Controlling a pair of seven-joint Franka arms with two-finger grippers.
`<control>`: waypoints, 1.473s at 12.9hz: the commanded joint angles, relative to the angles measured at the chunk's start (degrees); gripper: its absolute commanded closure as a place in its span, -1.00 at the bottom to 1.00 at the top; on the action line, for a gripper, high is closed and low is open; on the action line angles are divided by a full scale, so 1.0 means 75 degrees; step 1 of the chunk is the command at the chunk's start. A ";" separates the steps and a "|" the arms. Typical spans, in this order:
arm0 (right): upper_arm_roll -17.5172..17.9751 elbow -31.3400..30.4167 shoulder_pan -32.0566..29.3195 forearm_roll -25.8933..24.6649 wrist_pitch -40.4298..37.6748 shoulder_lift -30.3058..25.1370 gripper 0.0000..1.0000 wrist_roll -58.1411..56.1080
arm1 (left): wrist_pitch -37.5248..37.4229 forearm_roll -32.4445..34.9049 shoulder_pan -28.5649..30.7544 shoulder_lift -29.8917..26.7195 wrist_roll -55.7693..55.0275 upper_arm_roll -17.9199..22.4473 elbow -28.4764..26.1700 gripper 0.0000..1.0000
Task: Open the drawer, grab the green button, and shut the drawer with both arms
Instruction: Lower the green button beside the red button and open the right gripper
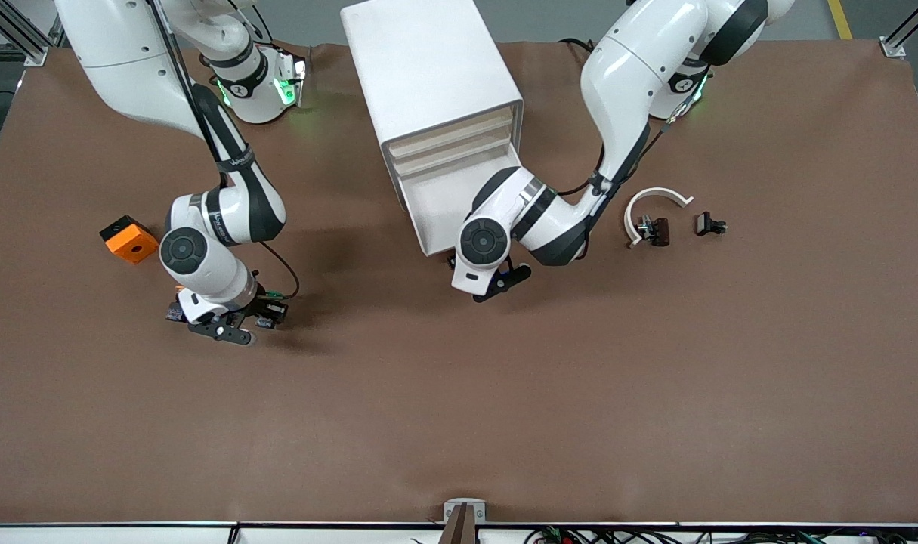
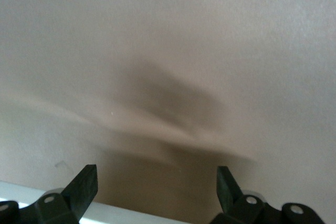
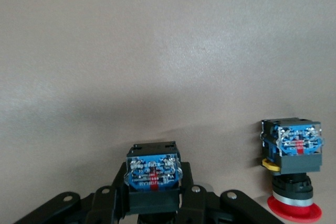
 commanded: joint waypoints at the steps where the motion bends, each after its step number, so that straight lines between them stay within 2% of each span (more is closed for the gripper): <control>1: 0.0160 -0.0110 -0.0276 -0.0099 0.0143 0.0025 1.00 -0.0023 | -0.0230 0.0067 0.0113 -0.0157 -0.0479 -0.0355 -0.0079 -1.00; 7: 0.0172 -0.0087 -0.0359 -0.0052 0.0131 0.0073 1.00 -0.0011 | -0.0418 -0.0132 0.0113 -0.0040 -0.1289 -0.0988 -0.0102 -1.00; 8: 0.0172 -0.0064 -0.0359 -0.0041 0.0131 0.0073 -0.22 -0.0011 | -0.0418 -0.0284 0.0089 -0.0028 -0.1290 -0.1000 -0.0114 -1.00; 9: 0.0172 -0.0063 -0.0359 -0.0040 0.0131 0.0073 -0.99 0.0001 | -0.0429 -0.0471 0.0066 -0.0028 -0.1301 -0.1047 -0.0126 -1.00; 15: 0.0160 0.0042 -0.0347 -0.0052 0.0049 -0.0044 -1.00 -0.0104 | -0.0464 -0.0894 -0.0004 0.0100 -0.1418 -0.1316 -0.0207 -1.00; 17: 0.0148 0.0065 -0.0544 -0.0052 -0.0044 -0.0266 -1.00 -0.0757 | -0.0581 -0.1151 -0.0016 0.0112 -0.1407 -0.1364 -0.0278 -1.00; 19: 0.0160 0.0345 -0.0873 -0.0040 -0.0766 -0.0582 -1.00 -0.1507 | -0.0698 -0.1444 0.0007 0.0206 -0.1302 -0.1375 -0.0290 -1.00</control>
